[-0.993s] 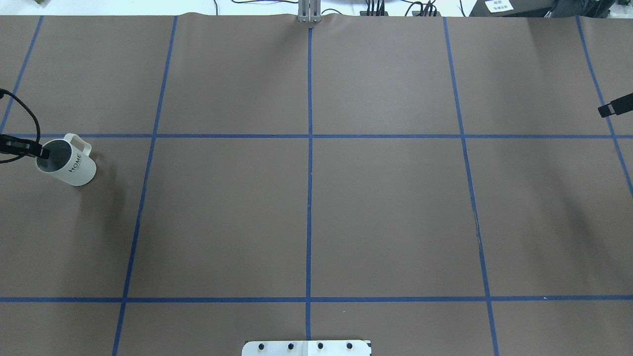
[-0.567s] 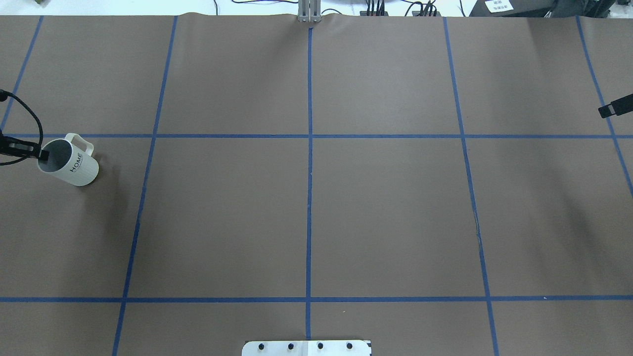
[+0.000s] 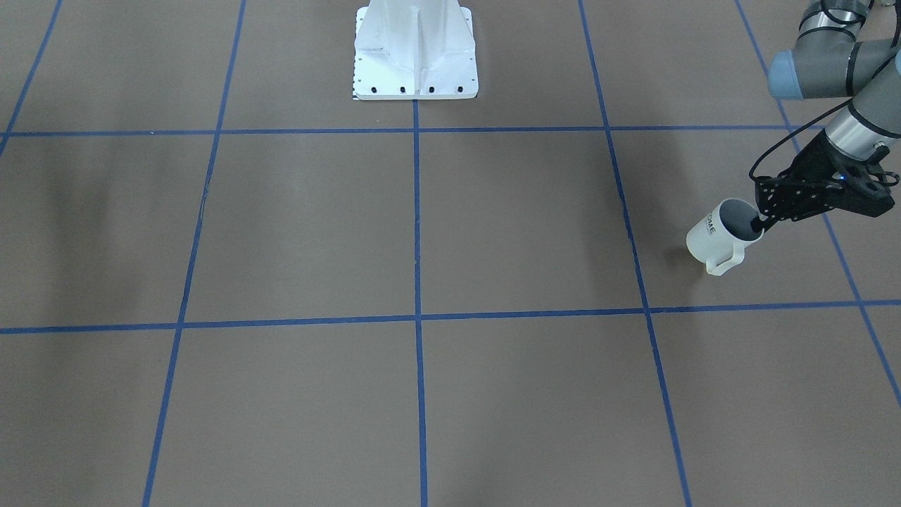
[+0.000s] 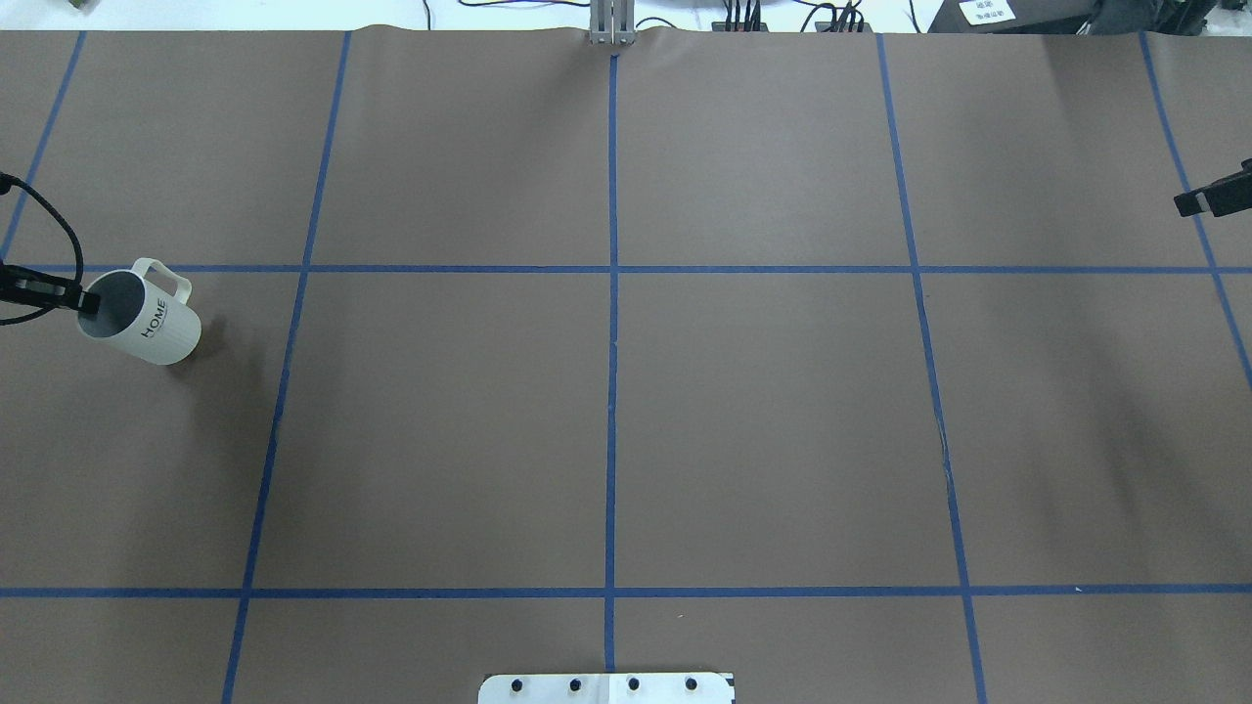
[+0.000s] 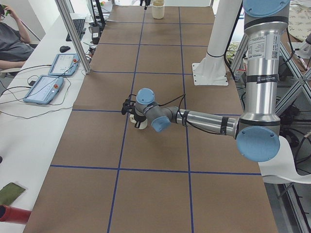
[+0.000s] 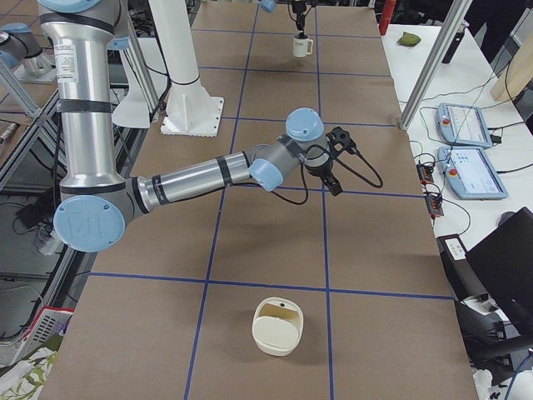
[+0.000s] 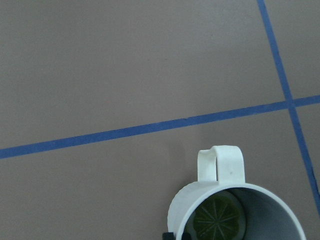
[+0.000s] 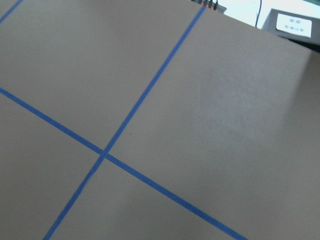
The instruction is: Left arm hands cup to right arm to dump lemon
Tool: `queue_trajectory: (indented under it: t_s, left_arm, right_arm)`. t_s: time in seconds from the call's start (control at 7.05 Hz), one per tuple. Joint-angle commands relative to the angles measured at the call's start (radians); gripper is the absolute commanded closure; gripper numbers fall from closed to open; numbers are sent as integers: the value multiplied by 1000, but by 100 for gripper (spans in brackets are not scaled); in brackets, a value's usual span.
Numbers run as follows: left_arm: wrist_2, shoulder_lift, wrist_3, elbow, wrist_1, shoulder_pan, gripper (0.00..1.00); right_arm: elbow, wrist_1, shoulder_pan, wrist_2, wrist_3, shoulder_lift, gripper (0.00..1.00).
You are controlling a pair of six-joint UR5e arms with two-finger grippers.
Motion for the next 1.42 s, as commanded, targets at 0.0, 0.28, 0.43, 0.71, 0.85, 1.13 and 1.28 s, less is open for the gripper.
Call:
queue_trajectory:
  t_s: [0.0, 0.28, 0.43, 0.71, 0.85, 1.13, 1.28]
  left_arm:
    - [-2, -52, -169, -40, 10, -1, 100]
    - [-3, -164, -362, -42, 12, -1, 100]
    - [-5, -227, -488, -47, 12, 0, 100]
    - [-3, -330, -636, -42, 15, 31, 100]
    - [1, -366, -690, -45, 13, 35, 100]
    - [96, -457, -883, -40, 28, 67, 100]
    - [139, -518, -937, -34, 82, 92, 100]
  right_arm:
    - [-18, 57, -31, -8, 8, 78, 2]
    - [-29, 176, -49, -63, 15, 92, 12]
    - [-49, 292, -99, -86, 47, 105, 13]
    - [-61, 313, -237, -267, 76, 166, 12]
    - [-75, 314, -337, -398, 111, 225, 13]
    - [-89, 309, -464, -602, 133, 353, 2]
    - [-93, 314, -544, -764, 133, 376, 3]
